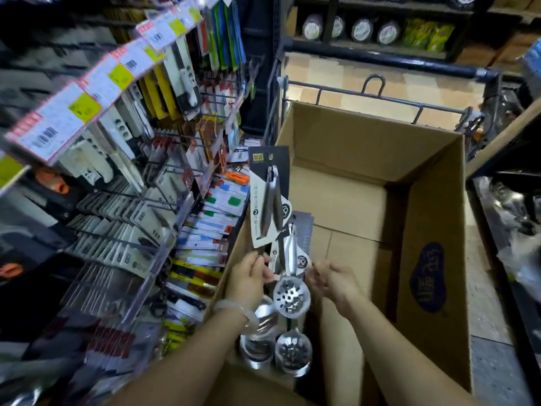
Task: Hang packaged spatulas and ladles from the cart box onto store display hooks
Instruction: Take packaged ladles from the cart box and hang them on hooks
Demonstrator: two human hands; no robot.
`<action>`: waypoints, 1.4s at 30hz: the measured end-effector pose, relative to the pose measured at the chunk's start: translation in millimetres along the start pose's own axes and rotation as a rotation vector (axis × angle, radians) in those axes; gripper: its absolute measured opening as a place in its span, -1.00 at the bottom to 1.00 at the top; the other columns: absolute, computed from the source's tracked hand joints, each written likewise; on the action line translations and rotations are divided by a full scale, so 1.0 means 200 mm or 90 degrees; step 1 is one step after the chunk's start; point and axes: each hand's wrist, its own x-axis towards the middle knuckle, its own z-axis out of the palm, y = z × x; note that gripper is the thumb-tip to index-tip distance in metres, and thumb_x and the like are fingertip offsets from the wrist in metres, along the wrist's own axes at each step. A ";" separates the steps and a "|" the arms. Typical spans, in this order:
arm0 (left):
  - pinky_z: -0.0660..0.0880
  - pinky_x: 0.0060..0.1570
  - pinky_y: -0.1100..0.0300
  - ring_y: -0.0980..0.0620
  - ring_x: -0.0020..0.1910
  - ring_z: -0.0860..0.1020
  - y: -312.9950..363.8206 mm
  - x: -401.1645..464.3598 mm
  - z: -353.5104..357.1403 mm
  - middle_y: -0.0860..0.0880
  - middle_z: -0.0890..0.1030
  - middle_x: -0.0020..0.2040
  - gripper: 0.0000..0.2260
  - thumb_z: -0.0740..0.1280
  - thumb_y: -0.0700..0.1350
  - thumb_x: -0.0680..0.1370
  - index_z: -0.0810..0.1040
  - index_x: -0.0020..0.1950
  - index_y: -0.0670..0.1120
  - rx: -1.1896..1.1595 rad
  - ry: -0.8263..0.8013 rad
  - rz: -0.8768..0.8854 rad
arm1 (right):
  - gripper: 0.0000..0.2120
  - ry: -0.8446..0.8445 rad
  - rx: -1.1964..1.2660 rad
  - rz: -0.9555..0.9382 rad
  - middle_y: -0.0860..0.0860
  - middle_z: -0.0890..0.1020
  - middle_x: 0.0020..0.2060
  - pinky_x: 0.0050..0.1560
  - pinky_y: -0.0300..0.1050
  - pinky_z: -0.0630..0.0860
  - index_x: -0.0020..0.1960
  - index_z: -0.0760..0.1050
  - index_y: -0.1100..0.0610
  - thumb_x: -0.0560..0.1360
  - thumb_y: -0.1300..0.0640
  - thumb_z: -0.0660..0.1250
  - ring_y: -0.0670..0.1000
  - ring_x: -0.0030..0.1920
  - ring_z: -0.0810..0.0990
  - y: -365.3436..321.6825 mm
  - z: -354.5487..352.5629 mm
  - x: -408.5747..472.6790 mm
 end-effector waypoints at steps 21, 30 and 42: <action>0.45 -0.14 0.26 0.11 -0.29 0.50 -0.04 -0.06 -0.07 0.03 0.49 -0.37 -0.74 0.08 -0.17 0.62 0.49 -0.18 0.00 0.053 -0.041 0.020 | -0.81 0.130 -0.545 -0.025 0.05 0.54 -0.32 -0.27 -0.19 0.34 -0.16 0.55 0.15 0.38 0.04 0.46 0.04 -0.26 0.50 0.26 0.12 0.02; 0.49 -0.23 0.20 0.04 -0.23 0.56 0.10 -0.18 -0.14 -0.05 0.55 -0.26 -0.77 0.08 -0.14 0.62 0.50 -0.11 -0.07 -0.010 -0.080 0.017 | -0.90 -0.021 -0.241 -0.131 -0.04 0.64 -0.45 -0.33 -0.35 0.50 -0.15 0.59 0.26 0.49 0.25 0.34 -0.08 -0.39 0.58 0.10 0.01 -0.18; 0.40 -0.42 0.37 0.07 -0.37 0.48 0.34 -0.56 -0.27 -0.05 0.52 -0.32 -0.74 0.04 -0.22 0.63 0.43 -0.19 -0.11 -0.117 -0.085 0.109 | -0.80 -0.078 -0.262 -0.369 0.02 0.66 -0.40 -0.24 -0.13 0.51 0.02 0.58 0.29 0.57 0.21 0.21 -0.03 -0.31 0.62 -0.35 0.03 -0.74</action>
